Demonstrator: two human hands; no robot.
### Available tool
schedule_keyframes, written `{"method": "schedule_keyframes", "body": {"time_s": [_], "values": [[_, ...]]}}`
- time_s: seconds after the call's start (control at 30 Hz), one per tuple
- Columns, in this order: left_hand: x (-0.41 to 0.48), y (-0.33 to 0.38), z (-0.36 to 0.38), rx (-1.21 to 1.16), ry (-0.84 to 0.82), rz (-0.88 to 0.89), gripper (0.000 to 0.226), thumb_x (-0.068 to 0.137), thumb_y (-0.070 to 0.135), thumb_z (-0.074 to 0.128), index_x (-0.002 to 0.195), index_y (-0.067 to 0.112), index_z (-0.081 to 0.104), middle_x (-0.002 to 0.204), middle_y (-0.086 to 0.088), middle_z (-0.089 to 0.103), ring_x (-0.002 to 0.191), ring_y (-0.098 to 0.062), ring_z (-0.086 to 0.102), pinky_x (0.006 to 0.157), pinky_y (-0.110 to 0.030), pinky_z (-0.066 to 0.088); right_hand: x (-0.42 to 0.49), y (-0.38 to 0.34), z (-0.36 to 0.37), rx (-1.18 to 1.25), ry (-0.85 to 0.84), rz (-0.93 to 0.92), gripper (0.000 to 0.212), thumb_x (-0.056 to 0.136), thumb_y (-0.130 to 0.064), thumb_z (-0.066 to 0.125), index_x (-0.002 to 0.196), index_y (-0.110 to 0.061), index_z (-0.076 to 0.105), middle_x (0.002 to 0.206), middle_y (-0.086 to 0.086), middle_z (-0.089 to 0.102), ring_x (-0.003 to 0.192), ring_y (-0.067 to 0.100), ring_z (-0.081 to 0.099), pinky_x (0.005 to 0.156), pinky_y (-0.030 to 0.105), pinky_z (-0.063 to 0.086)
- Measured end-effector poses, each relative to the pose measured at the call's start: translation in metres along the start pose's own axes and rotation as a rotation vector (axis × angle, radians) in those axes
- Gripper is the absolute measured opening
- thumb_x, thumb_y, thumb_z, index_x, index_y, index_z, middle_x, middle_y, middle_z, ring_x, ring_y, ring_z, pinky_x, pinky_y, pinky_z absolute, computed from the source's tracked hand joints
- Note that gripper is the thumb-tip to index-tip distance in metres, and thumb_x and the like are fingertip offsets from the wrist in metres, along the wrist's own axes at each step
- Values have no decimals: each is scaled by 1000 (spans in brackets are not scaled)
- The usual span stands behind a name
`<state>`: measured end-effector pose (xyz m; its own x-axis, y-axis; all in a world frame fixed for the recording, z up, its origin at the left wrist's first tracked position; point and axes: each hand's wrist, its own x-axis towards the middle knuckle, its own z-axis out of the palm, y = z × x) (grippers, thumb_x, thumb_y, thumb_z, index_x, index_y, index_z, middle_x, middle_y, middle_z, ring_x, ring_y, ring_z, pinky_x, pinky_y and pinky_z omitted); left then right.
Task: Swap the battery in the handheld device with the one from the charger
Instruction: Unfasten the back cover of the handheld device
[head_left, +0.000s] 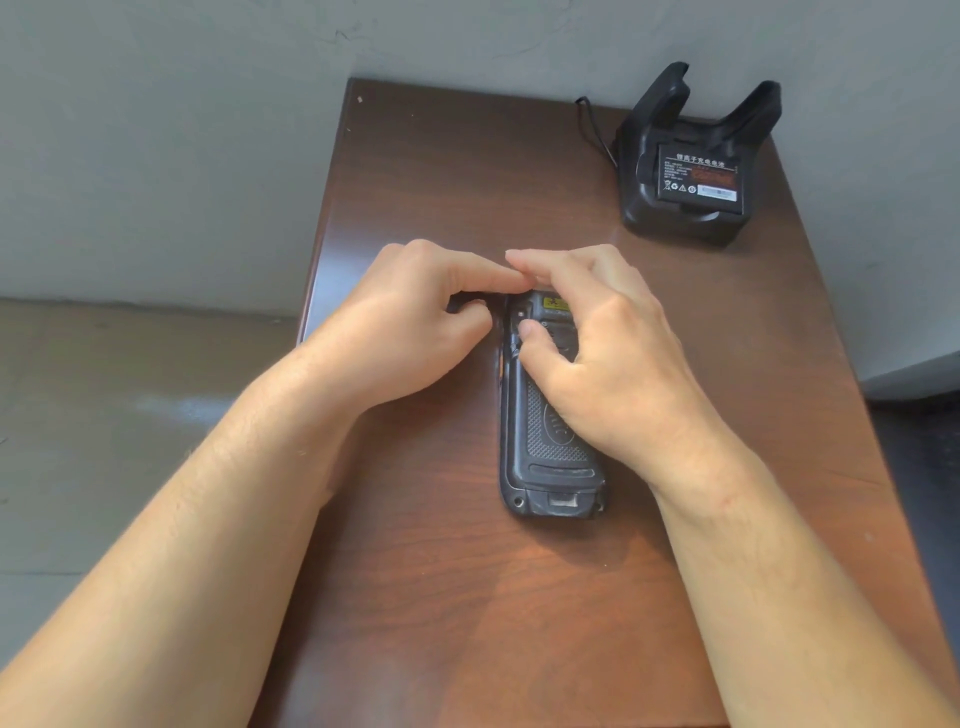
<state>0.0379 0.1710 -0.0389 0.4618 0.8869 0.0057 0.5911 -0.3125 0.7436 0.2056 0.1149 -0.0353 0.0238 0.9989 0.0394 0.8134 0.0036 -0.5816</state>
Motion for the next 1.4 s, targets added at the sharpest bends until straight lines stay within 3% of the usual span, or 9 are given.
{"method": "schedule_keyframes", "body": {"time_s": [0.13,0.23,0.33,0.47,0.63,0.97,1.13,1.3,1.4], "values": [[0,0,4,-92,27,7,34,94,22,59,122,36,69,109,19,74,104,2,68,97,-18,48,-6,-2,-10,-6,106,-5,40,89,-36,64,129,-31,63,119,-4,60,114,19,62,98,38,51],[-2,0,6,-99,27,47,38,93,22,64,128,37,65,117,22,69,111,12,59,97,-5,38,-9,0,-29,-83,52,1,8,90,-33,65,95,-28,69,79,-8,64,80,15,61,79,36,51],[-5,-2,8,-33,-3,82,38,93,25,65,129,36,65,123,24,63,119,11,52,96,0,31,-13,-1,-39,-149,-130,85,9,89,-36,58,86,-33,66,60,-9,58,73,19,61,75,38,54],[-6,-4,10,1,2,95,38,92,27,66,130,35,65,129,14,67,123,3,54,99,-4,33,-15,-6,-42,-177,-124,127,21,82,-41,47,91,-37,65,70,-5,61,80,29,66,81,43,57],[-5,-3,10,31,8,83,39,92,29,67,130,36,64,127,14,68,122,-2,58,102,-18,41,-18,-8,-38,-189,-170,111,17,88,-43,50,96,-33,60,77,-4,64,88,28,65,80,42,55],[-4,-2,10,16,27,61,37,89,32,70,126,37,67,120,21,69,118,7,56,93,-1,35,-19,-12,-26,-162,-72,6,14,80,-34,51,91,-26,53,74,-10,54,78,29,59,72,40,52],[-3,-3,8,19,19,71,38,89,31,71,126,36,67,115,29,62,119,7,55,95,-3,35,-18,-10,-34,-98,-44,-20,15,77,-38,50,88,-29,56,84,-11,54,73,23,57,76,43,53],[-3,-3,9,22,16,78,37,90,33,70,126,37,67,122,19,69,120,1,59,99,-16,40,-19,-2,-46,-63,-61,-54,18,78,-38,58,94,-29,60,73,-37,58,61,3,52,67,31,46],[-3,-3,9,22,16,70,36,90,33,69,126,37,67,121,21,69,120,2,58,98,-14,40,-17,5,-50,16,-112,-88,12,86,-27,70,98,-30,68,72,-24,66,62,8,58,62,16,43]]}}
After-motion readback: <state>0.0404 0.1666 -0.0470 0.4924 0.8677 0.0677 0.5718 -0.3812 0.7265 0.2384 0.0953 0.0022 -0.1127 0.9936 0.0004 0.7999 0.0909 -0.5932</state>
